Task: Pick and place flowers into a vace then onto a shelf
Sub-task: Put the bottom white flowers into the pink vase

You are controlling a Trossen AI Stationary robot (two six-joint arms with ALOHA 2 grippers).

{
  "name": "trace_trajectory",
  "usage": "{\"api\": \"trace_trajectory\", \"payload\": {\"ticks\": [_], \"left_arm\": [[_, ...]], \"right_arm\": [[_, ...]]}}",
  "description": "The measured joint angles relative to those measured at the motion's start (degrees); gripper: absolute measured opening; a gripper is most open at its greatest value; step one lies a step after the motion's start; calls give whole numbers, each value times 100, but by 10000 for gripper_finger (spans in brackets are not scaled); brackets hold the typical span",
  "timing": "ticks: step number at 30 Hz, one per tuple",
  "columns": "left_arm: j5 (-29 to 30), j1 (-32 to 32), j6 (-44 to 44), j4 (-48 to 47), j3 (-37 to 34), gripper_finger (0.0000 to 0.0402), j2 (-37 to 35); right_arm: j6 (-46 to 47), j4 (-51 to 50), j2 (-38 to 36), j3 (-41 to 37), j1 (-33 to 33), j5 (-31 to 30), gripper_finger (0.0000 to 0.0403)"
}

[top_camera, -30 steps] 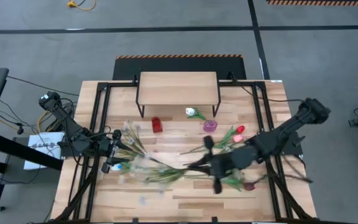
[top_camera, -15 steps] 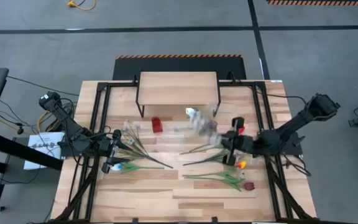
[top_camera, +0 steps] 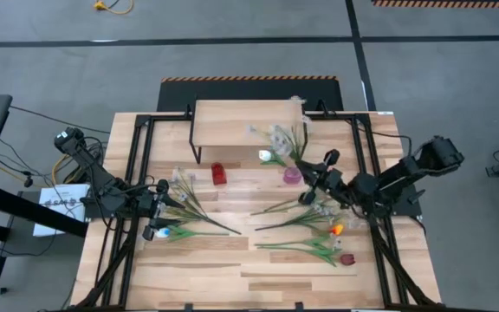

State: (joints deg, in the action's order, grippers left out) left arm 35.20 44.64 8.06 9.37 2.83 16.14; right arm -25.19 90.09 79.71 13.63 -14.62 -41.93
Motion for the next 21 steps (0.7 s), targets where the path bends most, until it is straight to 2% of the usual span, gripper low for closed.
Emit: {"api": "trace_trajectory", "payload": {"ticks": [6,11,21], "left_arm": [[0,-2,-23,-5,0,204,0],[2,0,-36,-147,0,204,0],[11,-2,-36,-158,0,204,-2]], "right_arm": [[418,-18,349,0,554,-21,1],[533,-4,343,0,847,-340,1],[886,-9,583,41,1057,-683,1]]}}
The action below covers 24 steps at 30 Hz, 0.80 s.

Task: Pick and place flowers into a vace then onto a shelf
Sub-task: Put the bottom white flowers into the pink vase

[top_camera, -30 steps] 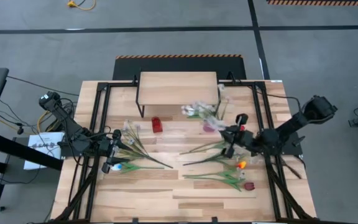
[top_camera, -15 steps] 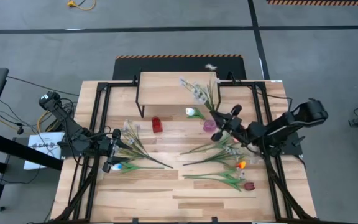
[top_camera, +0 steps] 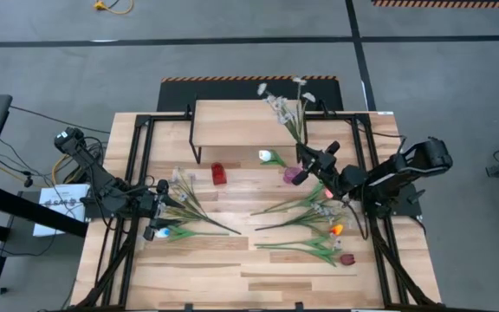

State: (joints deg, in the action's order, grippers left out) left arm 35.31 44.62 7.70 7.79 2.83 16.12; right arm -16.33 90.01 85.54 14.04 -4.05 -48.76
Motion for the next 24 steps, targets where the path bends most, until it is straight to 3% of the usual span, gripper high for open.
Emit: {"api": "trace_trajectory", "payload": {"ticks": [10,19,24], "left_arm": [[-11,1,0,0,0,204,1],[-13,1,0,4,0,204,0],[-15,0,0,8,0,204,1]], "right_arm": [[-9,-7,735,508,48,-284,1],[-62,0,1340,799,52,-992,1],[-66,-5,1513,892,52,-1009,1]]}}
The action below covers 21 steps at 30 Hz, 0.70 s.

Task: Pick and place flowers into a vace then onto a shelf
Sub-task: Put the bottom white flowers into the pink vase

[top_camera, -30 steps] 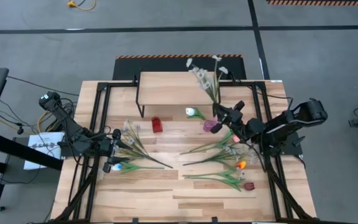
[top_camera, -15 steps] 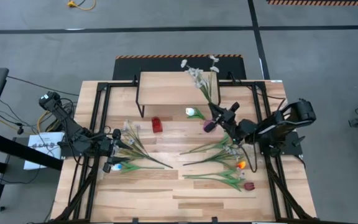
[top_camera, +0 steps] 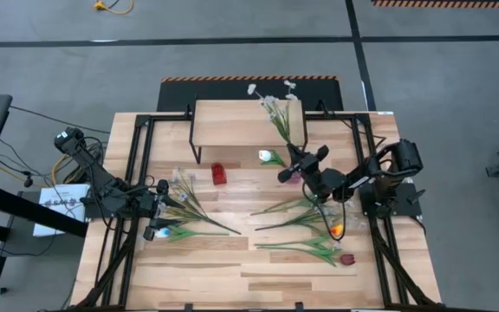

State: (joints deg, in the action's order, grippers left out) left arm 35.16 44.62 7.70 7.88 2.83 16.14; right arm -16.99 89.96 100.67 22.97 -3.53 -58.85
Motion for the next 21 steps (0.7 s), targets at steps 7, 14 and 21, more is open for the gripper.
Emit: {"api": "trace_trajectory", "payload": {"ticks": [7,14,21], "left_arm": [[-20,0,0,22,0,204,0],[-17,0,0,22,0,204,0],[-17,0,0,22,0,204,0]], "right_arm": [[-89,8,1,43,31,-13,1],[-110,6,-1,43,-18,-129,3],[-129,-30,-1,43,-20,-129,2]]}}
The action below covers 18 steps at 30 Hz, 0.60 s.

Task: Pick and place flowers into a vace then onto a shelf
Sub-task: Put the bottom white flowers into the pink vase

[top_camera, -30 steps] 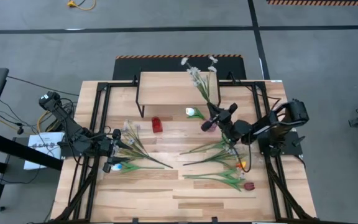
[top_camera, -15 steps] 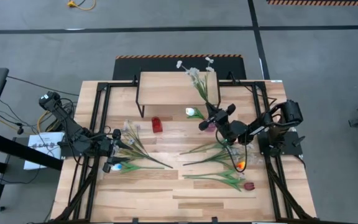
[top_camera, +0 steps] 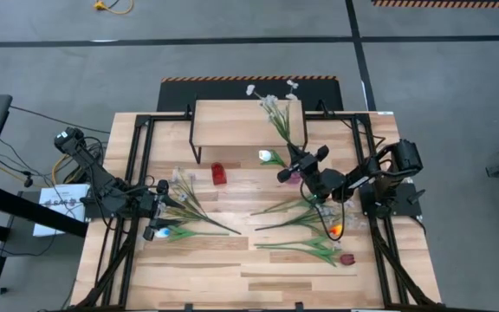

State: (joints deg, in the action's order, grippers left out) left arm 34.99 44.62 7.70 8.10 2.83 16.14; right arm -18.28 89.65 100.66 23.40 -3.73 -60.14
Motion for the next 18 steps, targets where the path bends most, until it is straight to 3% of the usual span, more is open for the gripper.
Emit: {"api": "trace_trajectory", "payload": {"ticks": [18], "left_arm": [[21,2,-96,0,0,204,0]], "right_arm": [[179,-262,-4,-4,50,46,2]]}}
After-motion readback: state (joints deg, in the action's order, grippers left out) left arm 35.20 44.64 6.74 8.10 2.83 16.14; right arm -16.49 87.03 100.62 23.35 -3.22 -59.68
